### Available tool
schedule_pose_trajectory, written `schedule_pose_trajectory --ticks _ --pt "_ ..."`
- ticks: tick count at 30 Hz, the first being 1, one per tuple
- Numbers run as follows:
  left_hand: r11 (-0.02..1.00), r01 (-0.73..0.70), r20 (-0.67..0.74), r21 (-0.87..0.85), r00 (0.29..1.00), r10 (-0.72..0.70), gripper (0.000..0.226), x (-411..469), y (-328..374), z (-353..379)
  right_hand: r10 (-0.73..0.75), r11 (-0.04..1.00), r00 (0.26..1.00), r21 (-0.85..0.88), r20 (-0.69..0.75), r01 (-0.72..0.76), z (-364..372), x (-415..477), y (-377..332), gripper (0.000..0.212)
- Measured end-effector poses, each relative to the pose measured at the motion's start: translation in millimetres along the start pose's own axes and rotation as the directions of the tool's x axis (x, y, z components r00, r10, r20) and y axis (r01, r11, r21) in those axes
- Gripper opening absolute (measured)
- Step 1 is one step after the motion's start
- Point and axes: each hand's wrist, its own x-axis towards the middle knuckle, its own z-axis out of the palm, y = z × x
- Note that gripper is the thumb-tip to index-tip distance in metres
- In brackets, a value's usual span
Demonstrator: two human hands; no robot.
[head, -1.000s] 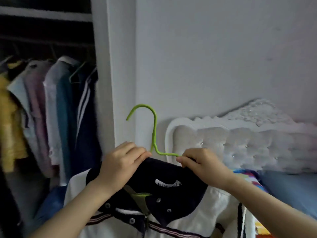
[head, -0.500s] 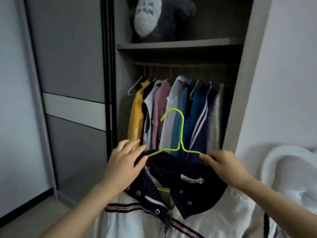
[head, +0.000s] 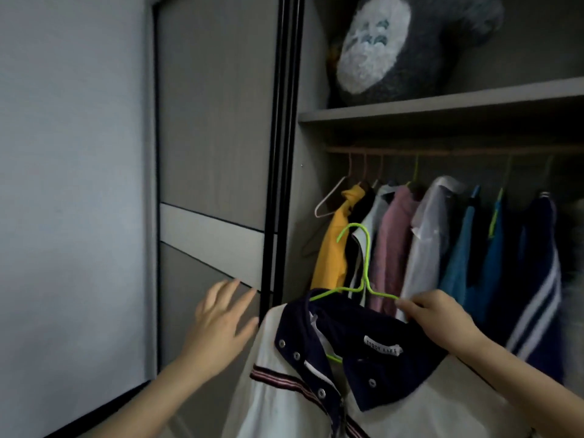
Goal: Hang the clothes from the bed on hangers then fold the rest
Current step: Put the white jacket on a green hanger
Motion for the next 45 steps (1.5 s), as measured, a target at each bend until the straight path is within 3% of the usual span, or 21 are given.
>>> schedule_pose_trajectory --ticks 3,5,7,11,14,17,20,23,25,27,30,31,34,38,41,43,45 --pt "0.997 0.075 -0.066 -0.002 0.995 -0.075 0.092 40.2 -27.3 5.7 0.009 1.000 0.999 0.026 0.031 -0.010 22.4 45.4 -2.2 0.051" --pt "0.995 0.097 -0.077 -0.032 0.992 -0.099 0.079 67.8 -39.4 15.4 0.008 0.998 0.999 0.062 0.041 -0.011 31.7 73.2 -5.2 0.051" --pt "0.997 0.074 -0.057 -0.006 0.996 -0.074 0.060 90.6 -54.0 35.9 0.027 0.993 0.998 0.116 0.057 -0.034 41.7 95.6 -5.8 0.050" --pt "1.000 0.011 0.001 0.008 1.000 -0.011 0.060 139.3 -76.6 79.1 0.104 0.986 0.994 0.127 0.034 -0.107 62.8 118.9 -6.0 0.048" --pt "0.970 -0.243 0.002 -0.011 0.970 0.243 0.079 188.4 -86.2 103.5 0.184 0.976 0.983 0.121 -0.013 -0.181 74.5 133.2 -13.2 0.052" --pt "0.863 -0.503 -0.154 -0.041 0.857 0.492 0.065 242.6 -96.1 124.2 0.267 0.960 0.960 0.109 -0.082 -0.258 86.2 148.1 -26.8 0.056" --pt "0.746 -0.611 -0.164 -0.265 0.791 0.590 0.039 288.5 -75.2 139.5 0.355 0.934 0.928 0.071 -0.112 -0.349 90.7 155.1 -47.9 0.057" --pt "0.646 -0.459 0.044 -0.611 0.795 0.606 0.047 340.1 -30.1 153.4 0.453 0.889 0.876 0.013 -0.169 -0.457 99.8 157.2 -66.7 0.055" --pt "0.643 -0.253 0.207 -0.723 0.808 0.551 0.059 363.1 9.3 144.4 0.488 0.870 0.847 0.036 -0.212 -0.492 92.9 145.2 -77.6 0.055" --pt "0.558 0.011 0.370 -0.830 0.760 0.535 0.067 381.9 36.5 143.4 0.545 0.832 0.787 0.065 -0.290 -0.552 90.2 135.0 -80.5 0.057" --pt "0.229 0.429 0.475 -0.874 0.651 0.592 0.073 397.5 66.8 154.1 0.575 0.805 0.736 0.085 -0.358 -0.588 86.0 119.3 -92.7 0.060" --pt "0.160 0.514 0.491 -0.843 0.612 0.620 0.076 396.8 69.7 155.9 0.579 0.802 0.732 0.091 -0.359 -0.590 84.7 117.6 -96.9 0.058" --pt "0.210 0.534 0.503 -0.819 0.490 0.712 0.080 392.4 90.1 153.9 0.618 0.777 0.674 0.187 -0.405 -0.601 76.6 111.3 -105.2 0.054" --pt "0.391 0.343 0.513 -0.854 0.433 0.741 0.081 392.4 93.4 144.5 0.610 0.785 0.663 0.212 -0.434 -0.583 65.2 117.9 -112.3 0.046" --pt "0.530 -0.074 0.421 -0.845 0.519 0.744 0.060 408.3 72.0 131.3 0.591 0.797 0.649 0.226 -0.478 -0.560 62.1 139.2 -113.2 0.043" --pt "0.576 -0.478 0.237 -0.663 0.596 0.767 0.045 418.3 52.8 126.4 0.598 0.793 0.630 0.258 -0.495 -0.551 60.2 157.1 -114.0 0.042" --pt "0.601 -0.759 0.170 -0.249 0.577 0.799 0.047 433.6 33.1 128.7 0.615 0.783 0.600 0.307 -0.512 -0.540 55.9 174.8 -115.0 0.040"
